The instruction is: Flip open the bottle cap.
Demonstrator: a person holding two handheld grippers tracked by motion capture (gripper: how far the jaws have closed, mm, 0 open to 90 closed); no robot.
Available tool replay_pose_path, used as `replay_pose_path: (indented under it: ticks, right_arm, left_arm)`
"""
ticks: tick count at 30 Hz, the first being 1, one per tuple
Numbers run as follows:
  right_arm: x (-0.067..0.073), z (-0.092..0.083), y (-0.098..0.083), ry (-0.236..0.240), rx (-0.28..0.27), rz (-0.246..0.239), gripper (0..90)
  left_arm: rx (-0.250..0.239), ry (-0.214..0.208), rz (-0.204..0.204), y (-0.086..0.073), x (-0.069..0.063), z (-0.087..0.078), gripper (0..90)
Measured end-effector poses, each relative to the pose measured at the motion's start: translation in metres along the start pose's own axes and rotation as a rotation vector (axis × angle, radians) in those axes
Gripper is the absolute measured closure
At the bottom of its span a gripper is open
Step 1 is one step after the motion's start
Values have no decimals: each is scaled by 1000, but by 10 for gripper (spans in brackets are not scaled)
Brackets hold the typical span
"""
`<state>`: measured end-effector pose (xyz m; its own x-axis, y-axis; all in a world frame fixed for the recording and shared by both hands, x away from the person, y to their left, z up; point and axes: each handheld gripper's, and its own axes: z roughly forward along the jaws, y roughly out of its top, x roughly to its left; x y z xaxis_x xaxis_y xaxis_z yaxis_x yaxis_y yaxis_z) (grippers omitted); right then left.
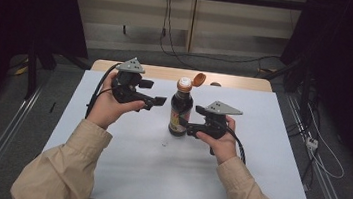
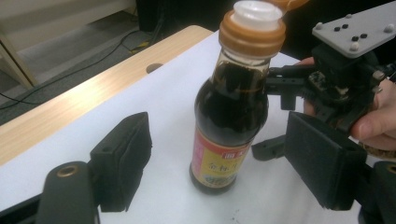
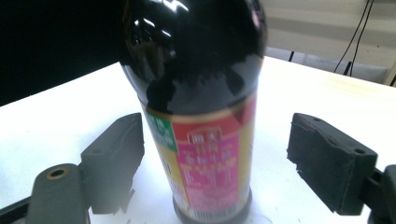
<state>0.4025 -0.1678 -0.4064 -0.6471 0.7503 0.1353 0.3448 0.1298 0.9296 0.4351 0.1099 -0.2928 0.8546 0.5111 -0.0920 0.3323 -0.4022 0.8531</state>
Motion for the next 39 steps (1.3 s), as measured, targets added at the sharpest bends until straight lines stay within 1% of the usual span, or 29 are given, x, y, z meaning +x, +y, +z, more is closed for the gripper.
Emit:
replay_pose_path:
  ticks: [2, 9, 12, 13, 14, 16, 17, 19, 21, 22, 27, 28, 30, 31, 32, 35, 37, 39]
  right_arm:
    - [-2, -4, -2, 3, 1, 8, 181]
    - [-5, -20, -9, -4, 3, -18, 178]
    - [-7, -25, -12, -3, 3, -14, 176]
    - [-8, -27, -14, -2, 7, -17, 176]
    - [-8, -29, -15, -4, 10, -10, 173]
    - [-9, -32, -17, -6, 23, -24, 170]
    - [-8, -33, -18, -6, 32, -34, 169]
    - [-7, -37, -20, -13, 41, -61, 168]
    - [-7, -39, -20, -7, 37, -54, 168]
    - [-8, -41, -21, -7, 37, -47, 168]
    - [-9, -49, -24, -10, 42, -47, 169]
    - [-8, -50, -24, -13, 43, -46, 170]
    - [-9, -53, -25, -15, 46, -53, 169]
    - [-9, -55, -26, -14, 44, -47, 169]
    - [-9, -57, -27, -13, 43, -48, 169]
    - [-10, -60, -30, -14, 39, -47, 168]
    - [-11, -64, -31, -15, 37, -46, 168]
    - [-11, -66, -32, -16, 30, -44, 168]
  left_arm:
    - [1, 2, -7, -4, 1, 0, 212]
    - [6, 16, -6, -20, 2, 2, 178]
    - [5, 18, -3, -26, 2, 4, 169]
    - [16, 22, 3, -27, 1, 3, 165]
    - [11, 23, 4, -29, 1, 4, 160]
    - [15, 24, 11, -33, 0, 3, 154]
    - [12, 25, 7, -35, -1, 2, 151]
    - [13, 23, 9, -39, 0, 2, 144]
    - [15, 28, 9, -44, 0, 1, 141]
    - [12, 29, 3, -46, 0, 1, 138]
    - [6, 24, 3, -56, -1, -1, 129]
    - [5, 23, 9, -58, -1, -1, 128]
    - [6, 23, 3, -62, -3, -2, 126]
    - [13, 28, 15, -64, -3, -2, 124]
    - [12, 29, 16, -66, -3, -2, 122]
    - [13, 26, 6, -72, -3, -2, 117]
    - [18, 34, 7, -76, -2, -3, 116]
    - [14, 33, 0, -81, -1, -5, 114]
